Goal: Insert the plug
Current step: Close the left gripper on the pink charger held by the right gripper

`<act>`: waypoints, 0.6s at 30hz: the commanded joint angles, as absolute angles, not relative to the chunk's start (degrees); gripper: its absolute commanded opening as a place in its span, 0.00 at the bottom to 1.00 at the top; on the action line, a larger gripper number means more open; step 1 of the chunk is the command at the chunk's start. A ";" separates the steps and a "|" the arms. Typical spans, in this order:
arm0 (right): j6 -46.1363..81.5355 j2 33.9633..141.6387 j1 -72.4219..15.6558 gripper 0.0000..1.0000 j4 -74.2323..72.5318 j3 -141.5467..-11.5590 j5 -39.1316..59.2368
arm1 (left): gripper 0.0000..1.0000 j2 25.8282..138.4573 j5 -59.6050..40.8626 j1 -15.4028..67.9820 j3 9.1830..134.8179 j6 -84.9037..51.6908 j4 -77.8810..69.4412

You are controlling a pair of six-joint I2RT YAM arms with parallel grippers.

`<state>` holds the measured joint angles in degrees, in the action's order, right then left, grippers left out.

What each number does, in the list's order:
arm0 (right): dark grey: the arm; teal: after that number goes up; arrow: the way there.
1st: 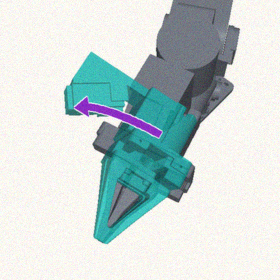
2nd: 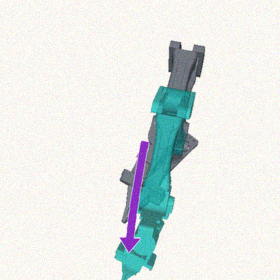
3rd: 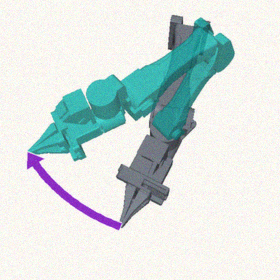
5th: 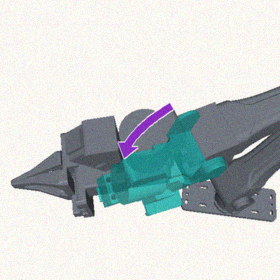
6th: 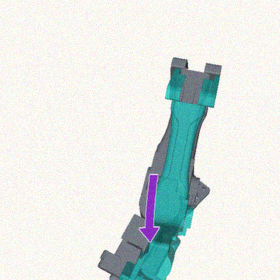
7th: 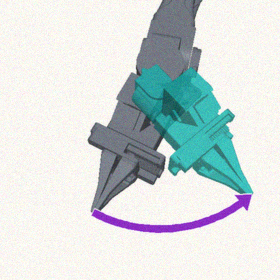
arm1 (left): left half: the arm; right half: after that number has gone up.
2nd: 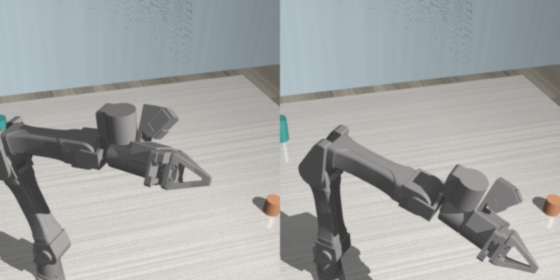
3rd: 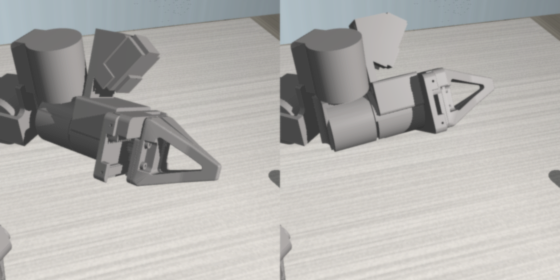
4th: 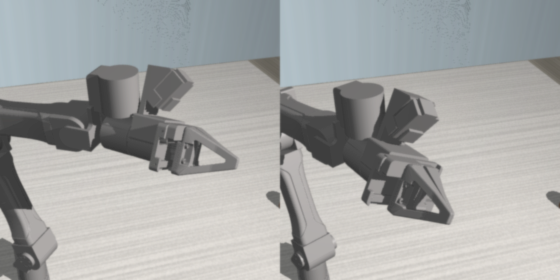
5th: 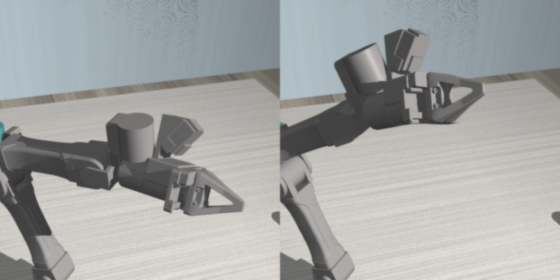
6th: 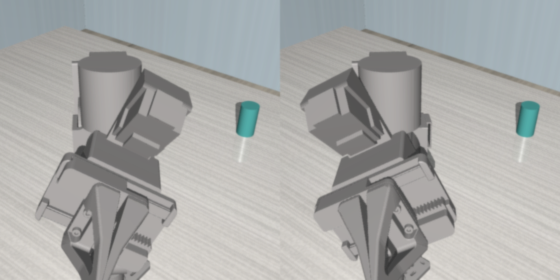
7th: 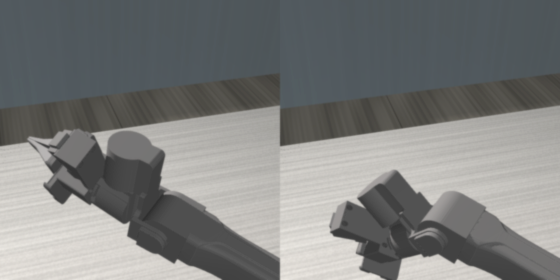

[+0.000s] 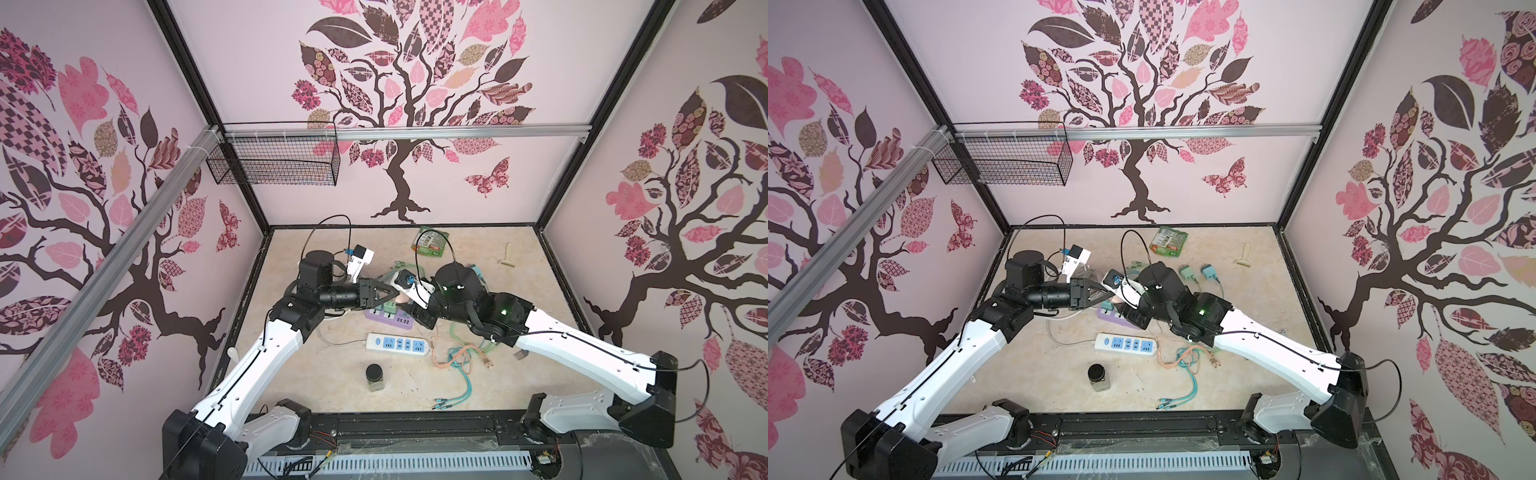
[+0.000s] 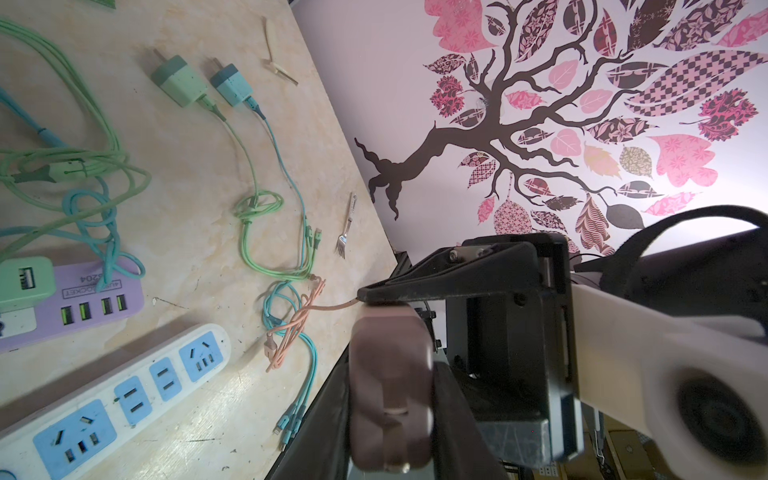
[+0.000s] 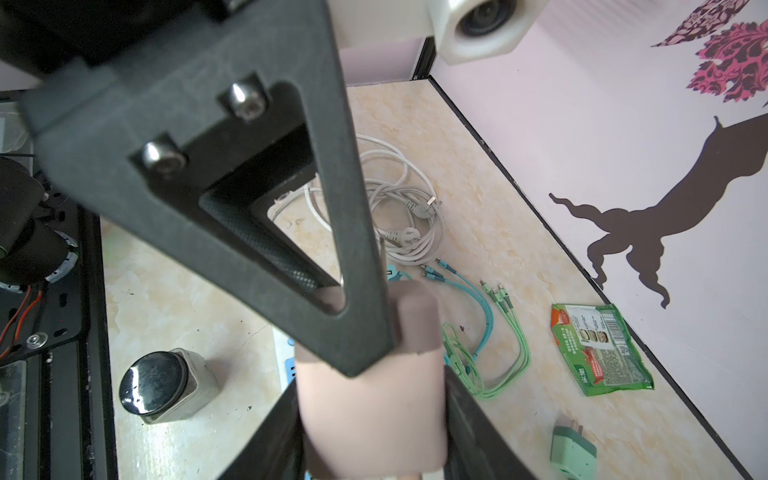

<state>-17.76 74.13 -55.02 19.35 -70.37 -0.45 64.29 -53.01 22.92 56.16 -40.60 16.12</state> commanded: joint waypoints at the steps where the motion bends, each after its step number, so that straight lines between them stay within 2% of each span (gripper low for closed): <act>1: -13.98 69.03 -55.37 0.57 16.40 -69.05 -1.05 | 0.09 64.27 -52.97 23.38 55.90 -39.86 14.28; 6: -8.29 62.70 -55.28 0.71 14.68 -64.89 -1.53 | 0.00 63.94 -51.22 23.38 55.48 -39.99 12.21; 8: -5.58 60.22 -55.17 0.73 14.93 -64.21 -1.13 | 0.00 64.12 -50.49 23.39 55.70 -40.14 11.28; 12: 2.50 54.05 -53.93 0.73 11.47 -60.12 7.78 | 0.00 64.38 -50.04 23.46 54.96 -42.78 5.03; 15: 12.27 48.99 -52.29 0.69 1.63 -53.01 17.24 | 0.00 64.03 -50.53 23.44 52.62 -47.18 -5.23; 18: 20.78 45.57 -51.61 0.66 -8.82 -46.33 21.24 | 0.00 63.38 -50.61 23.41 50.67 -50.21 -14.38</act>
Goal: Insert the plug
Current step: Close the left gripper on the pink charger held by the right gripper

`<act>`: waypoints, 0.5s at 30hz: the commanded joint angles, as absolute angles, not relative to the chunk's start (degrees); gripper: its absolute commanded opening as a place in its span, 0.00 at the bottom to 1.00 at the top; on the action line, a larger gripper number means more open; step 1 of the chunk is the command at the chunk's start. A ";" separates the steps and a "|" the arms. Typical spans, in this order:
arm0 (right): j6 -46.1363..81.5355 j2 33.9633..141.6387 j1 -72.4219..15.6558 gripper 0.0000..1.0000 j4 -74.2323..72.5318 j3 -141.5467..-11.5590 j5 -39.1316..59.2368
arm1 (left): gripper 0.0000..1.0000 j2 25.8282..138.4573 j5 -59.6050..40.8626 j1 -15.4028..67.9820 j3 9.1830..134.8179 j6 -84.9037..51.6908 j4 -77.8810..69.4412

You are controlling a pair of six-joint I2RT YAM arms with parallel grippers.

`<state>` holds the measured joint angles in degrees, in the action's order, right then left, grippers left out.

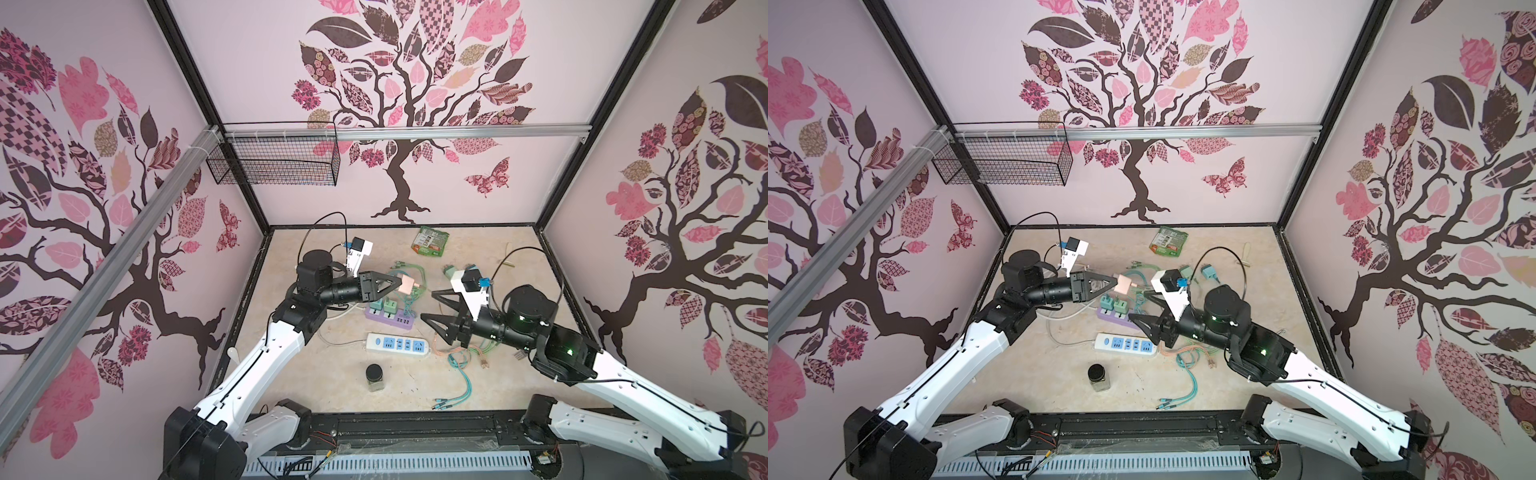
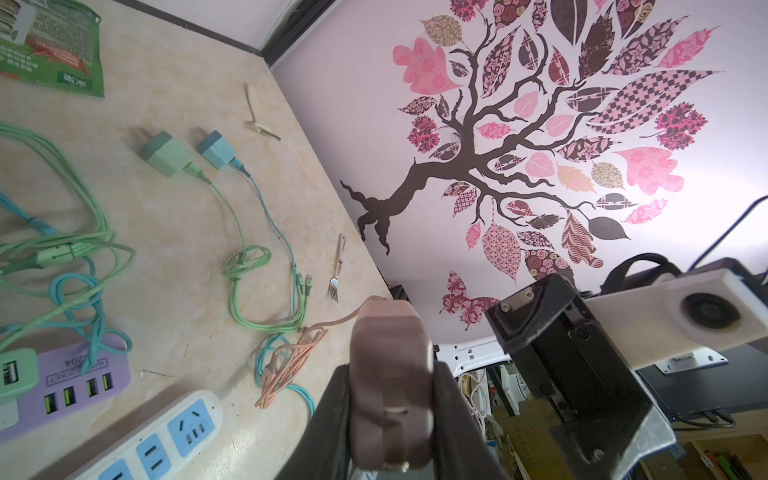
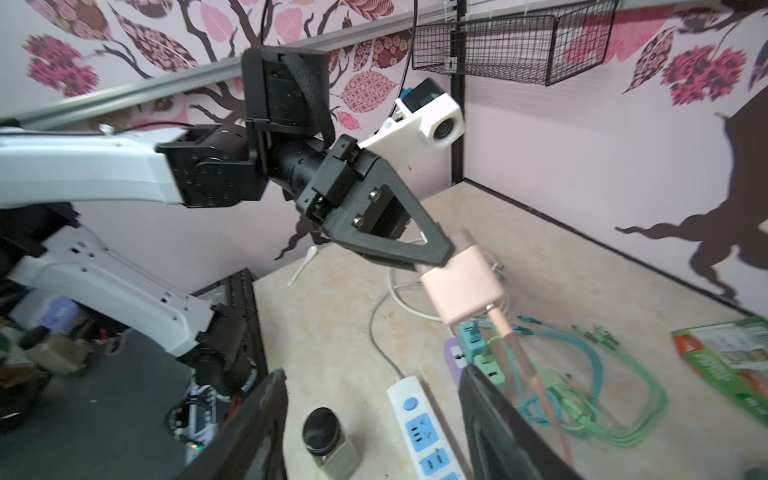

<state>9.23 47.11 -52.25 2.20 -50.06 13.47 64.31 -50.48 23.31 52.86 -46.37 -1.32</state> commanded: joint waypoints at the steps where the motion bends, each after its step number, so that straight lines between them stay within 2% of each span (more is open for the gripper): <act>1: 22.85 45.09 -51.59 0.66 -11.46 -44.35 21.56 | 0.00 63.13 -50.56 23.47 50.31 -50.98 -16.52; 10: 34.89 46.85 -48.55 0.62 -32.23 -36.07 25.06 | 0.00 60.51 -52.05 24.54 45.62 -57.00 -35.04; 15: 38.71 50.51 -46.88 0.62 -40.90 -35.73 25.97 | 0.00 59.01 -51.60 26.95 44.15 -56.44 -38.65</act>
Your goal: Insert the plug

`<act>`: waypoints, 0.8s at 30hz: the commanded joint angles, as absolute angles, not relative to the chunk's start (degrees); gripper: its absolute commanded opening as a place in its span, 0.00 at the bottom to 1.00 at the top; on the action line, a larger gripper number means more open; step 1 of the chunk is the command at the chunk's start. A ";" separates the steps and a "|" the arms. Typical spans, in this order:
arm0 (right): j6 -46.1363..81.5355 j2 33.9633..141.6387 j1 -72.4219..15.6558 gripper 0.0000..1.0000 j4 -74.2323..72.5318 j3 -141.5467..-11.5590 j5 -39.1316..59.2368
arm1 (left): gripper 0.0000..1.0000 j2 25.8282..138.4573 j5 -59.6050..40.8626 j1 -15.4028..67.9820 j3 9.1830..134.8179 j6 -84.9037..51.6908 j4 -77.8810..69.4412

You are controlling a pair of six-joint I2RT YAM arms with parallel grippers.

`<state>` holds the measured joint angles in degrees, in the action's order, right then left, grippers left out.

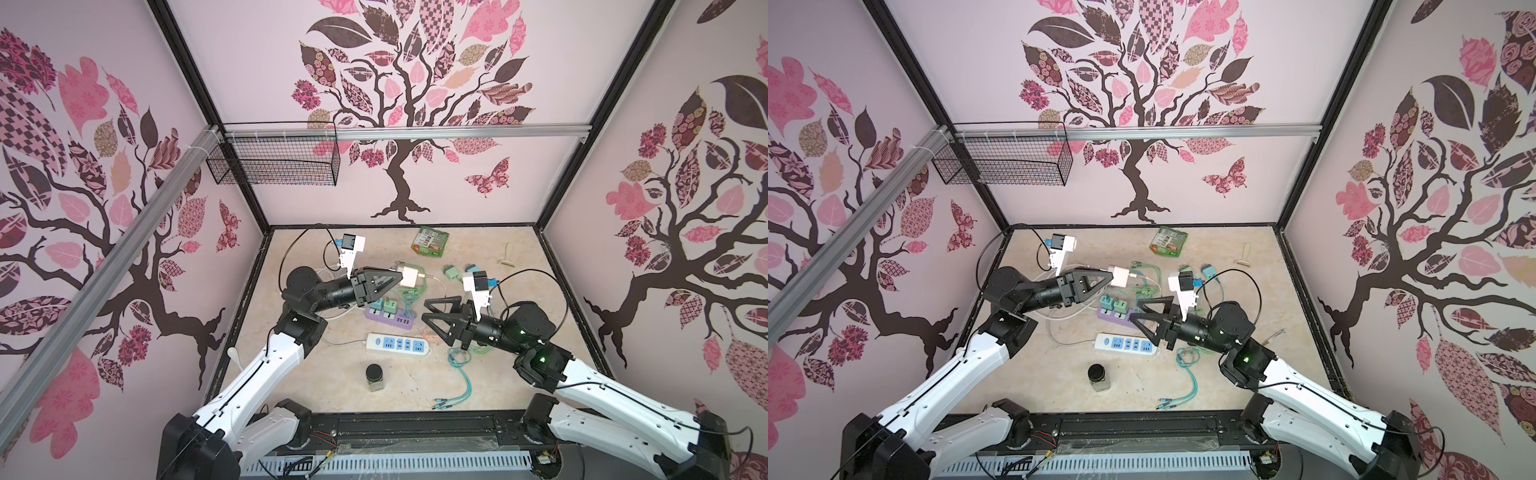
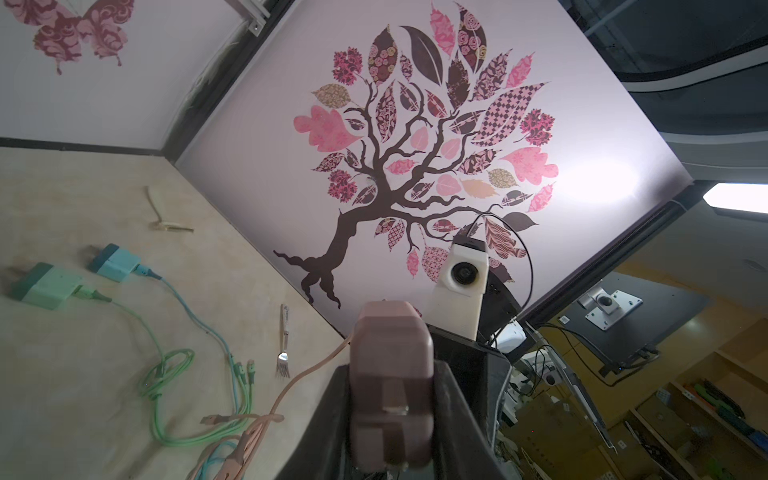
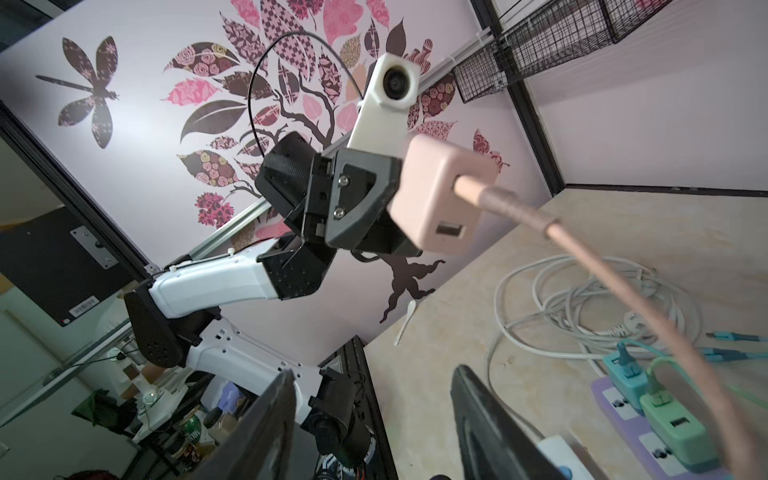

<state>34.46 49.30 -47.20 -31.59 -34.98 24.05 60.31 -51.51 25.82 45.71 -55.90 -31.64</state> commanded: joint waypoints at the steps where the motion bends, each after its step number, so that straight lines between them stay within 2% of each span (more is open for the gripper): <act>1: 39.21 51.44 -46.90 0.63 -42.19 -36.09 26.10 | 0.00 58.79 -51.49 27.76 44.17 -55.79 -38.61; 6: 41.44 54.84 -46.84 0.63 -48.36 -37.13 26.86 | 0.00 58.46 -51.29 31.60 44.39 -52.12 -38.58; 11: 42.62 55.85 -46.83 0.62 -53.07 -37.35 28.10 | 0.00 58.49 -50.59 32.10 43.99 -51.68 -38.56; 24: 45.43 58.10 -46.86 0.50 -58.52 -38.52 27.94 | 0.00 57.48 -50.45 32.31 41.97 -53.10 -44.43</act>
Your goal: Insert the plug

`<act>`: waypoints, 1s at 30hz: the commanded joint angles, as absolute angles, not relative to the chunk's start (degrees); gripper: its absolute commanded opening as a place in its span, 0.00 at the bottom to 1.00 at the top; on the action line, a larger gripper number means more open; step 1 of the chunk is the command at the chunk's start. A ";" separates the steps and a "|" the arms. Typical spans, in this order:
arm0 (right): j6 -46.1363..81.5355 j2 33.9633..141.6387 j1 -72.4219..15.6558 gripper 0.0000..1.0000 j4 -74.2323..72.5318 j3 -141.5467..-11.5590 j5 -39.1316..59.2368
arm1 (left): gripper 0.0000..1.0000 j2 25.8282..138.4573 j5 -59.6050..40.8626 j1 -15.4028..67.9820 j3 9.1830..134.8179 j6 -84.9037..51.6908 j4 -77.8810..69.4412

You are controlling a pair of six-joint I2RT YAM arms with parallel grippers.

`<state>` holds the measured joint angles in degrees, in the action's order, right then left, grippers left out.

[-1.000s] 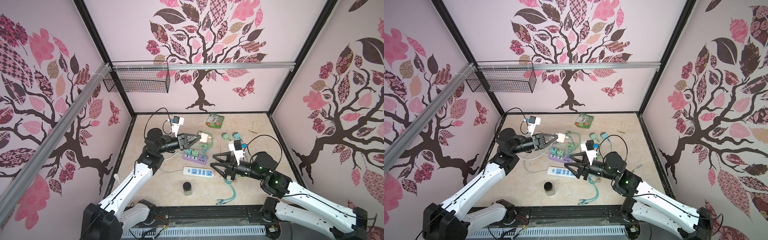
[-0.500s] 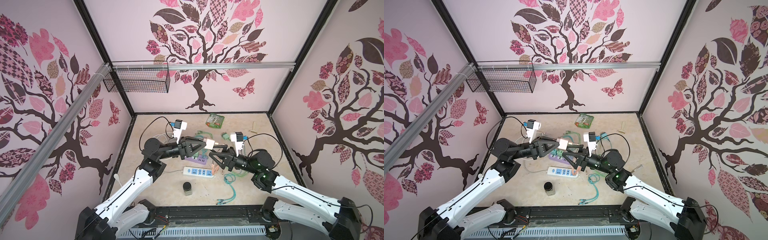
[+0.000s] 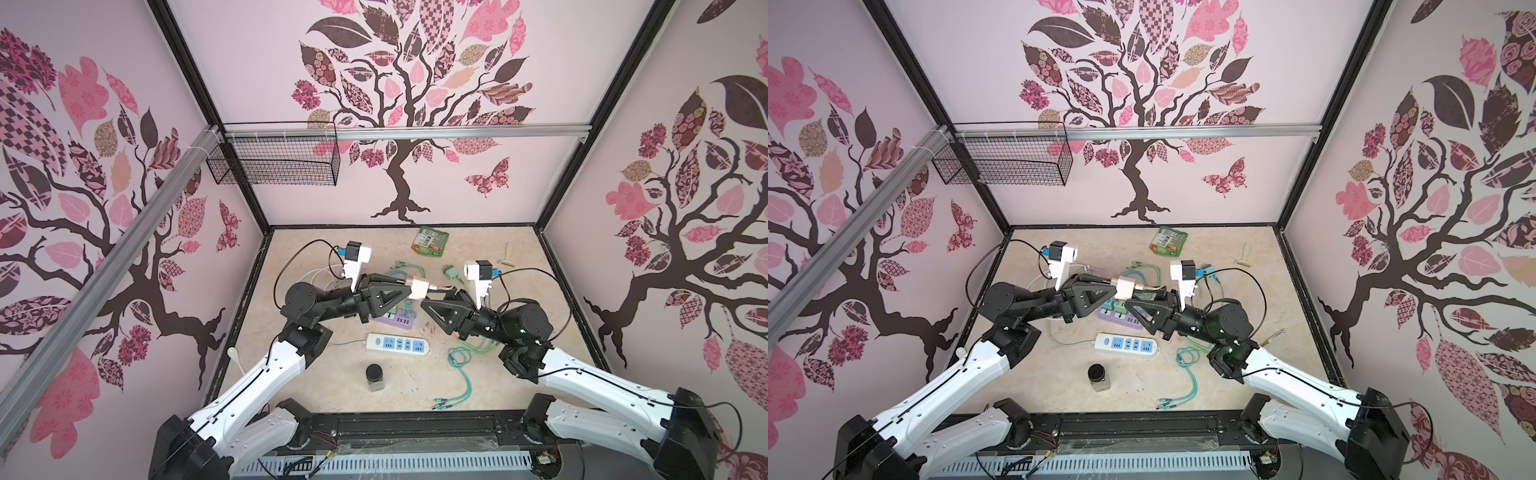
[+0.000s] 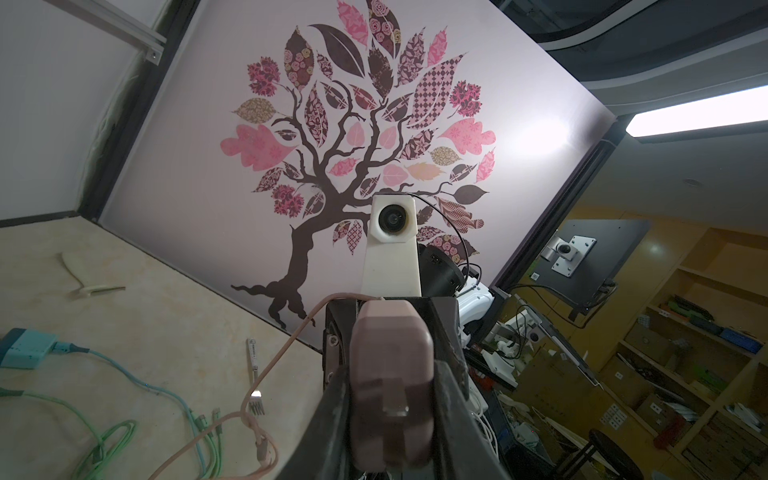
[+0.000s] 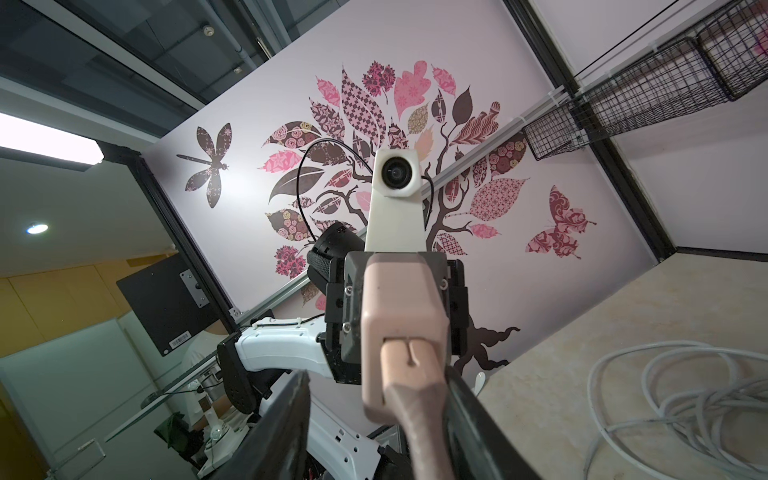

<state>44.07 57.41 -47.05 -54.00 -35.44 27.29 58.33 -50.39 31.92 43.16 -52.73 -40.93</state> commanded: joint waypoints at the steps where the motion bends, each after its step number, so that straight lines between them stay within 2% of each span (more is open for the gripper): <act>1: 45.57 58.48 -46.79 0.49 -58.59 -38.91 28.11 | 0.00 57.25 -50.36 32.38 41.80 -53.09 -44.42; 20: 47.29 62.09 -46.80 0.37 -60.64 -41.06 28.76 | 0.00 56.34 -48.86 32.96 40.61 -51.92 -44.74; 30: 45.99 60.60 -46.89 0.28 -59.20 -40.43 27.69 | 0.00 55.22 -47.38 33.05 40.01 -50.13 -41.58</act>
<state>46.06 61.65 -47.05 -57.39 -38.00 28.12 56.40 -47.35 32.91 41.41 -52.21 -42.33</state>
